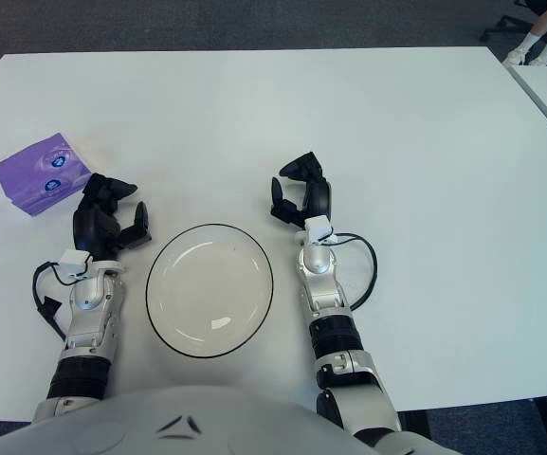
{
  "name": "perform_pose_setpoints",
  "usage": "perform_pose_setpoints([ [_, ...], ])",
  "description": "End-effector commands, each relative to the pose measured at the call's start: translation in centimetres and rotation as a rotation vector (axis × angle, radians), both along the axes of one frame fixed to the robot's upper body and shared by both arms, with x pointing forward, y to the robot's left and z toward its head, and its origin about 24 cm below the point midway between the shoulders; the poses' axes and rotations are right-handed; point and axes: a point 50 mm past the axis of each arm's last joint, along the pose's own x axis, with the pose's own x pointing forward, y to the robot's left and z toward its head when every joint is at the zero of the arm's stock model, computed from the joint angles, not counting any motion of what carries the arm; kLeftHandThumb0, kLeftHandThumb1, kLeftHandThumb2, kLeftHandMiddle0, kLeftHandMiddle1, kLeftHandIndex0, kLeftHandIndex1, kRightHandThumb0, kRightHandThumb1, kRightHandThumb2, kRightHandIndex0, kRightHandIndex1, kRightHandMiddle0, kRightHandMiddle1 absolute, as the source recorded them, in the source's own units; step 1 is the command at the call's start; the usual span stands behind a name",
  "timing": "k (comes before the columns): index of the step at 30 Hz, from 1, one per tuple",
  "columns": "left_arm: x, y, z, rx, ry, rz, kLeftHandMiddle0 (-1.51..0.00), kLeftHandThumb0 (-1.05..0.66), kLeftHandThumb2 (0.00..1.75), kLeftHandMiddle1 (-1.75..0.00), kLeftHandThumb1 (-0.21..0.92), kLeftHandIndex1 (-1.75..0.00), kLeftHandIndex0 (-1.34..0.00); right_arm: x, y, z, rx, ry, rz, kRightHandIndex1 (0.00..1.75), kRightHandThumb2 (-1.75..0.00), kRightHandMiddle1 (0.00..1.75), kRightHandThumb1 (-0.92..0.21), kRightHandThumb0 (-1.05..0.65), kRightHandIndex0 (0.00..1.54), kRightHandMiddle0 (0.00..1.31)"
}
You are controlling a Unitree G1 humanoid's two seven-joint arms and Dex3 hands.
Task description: Put the tissue paper into the plate.
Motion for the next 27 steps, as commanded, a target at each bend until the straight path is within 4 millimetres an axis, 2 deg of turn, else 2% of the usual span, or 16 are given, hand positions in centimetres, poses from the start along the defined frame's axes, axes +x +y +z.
perform_pose_setpoints([
  [1,-3.2,0.9,-5.3,-0.019,0.275,0.036,-0.66,-0.01,1.31,-1.53,0.27,-1.75,-0.52,-3.6,-0.9,-6.6,-0.033,0.284,-0.033,1.66,-1.01,1.75,-0.56,-0.41,0.65,0.42],
  [14,-3.3,1.0,-5.1,0.017,0.267,0.04,-0.68,-0.01,1.3,-1.51,0.27,-1.75,-0.51,-3.7,-0.9,-6.6,-0.033,0.289,-0.032,1.66,-1.01,1.75,-0.56,-0.41,0.65,0.42],
  [18,-3.6,1.3,-4.2,0.105,0.249,0.046,-0.69,-0.01,1.29,-1.51,0.28,-1.75,-0.49,-3.7,-0.8,-6.6,-0.033,0.289,-0.035,1.66,-1.01,1.75,-0.56,-0.41,0.65,0.42],
  [21,-3.8,1.4,-3.5,0.243,0.238,0.052,-0.7,-0.01,1.3,-1.53,0.28,-1.75,-0.46,-3.7,-0.8,-6.6,-0.033,0.287,-0.038,1.66,-1.01,1.75,-0.56,-0.41,0.66,0.42],
  [27,-4.4,0.8,-0.6,0.379,0.172,0.044,-0.71,-0.01,1.33,-1.58,0.27,-1.75,-0.43,-3.7,-0.8,-6.6,-0.024,0.288,-0.037,1.66,-1.02,1.75,-0.56,-0.41,0.66,0.43],
])
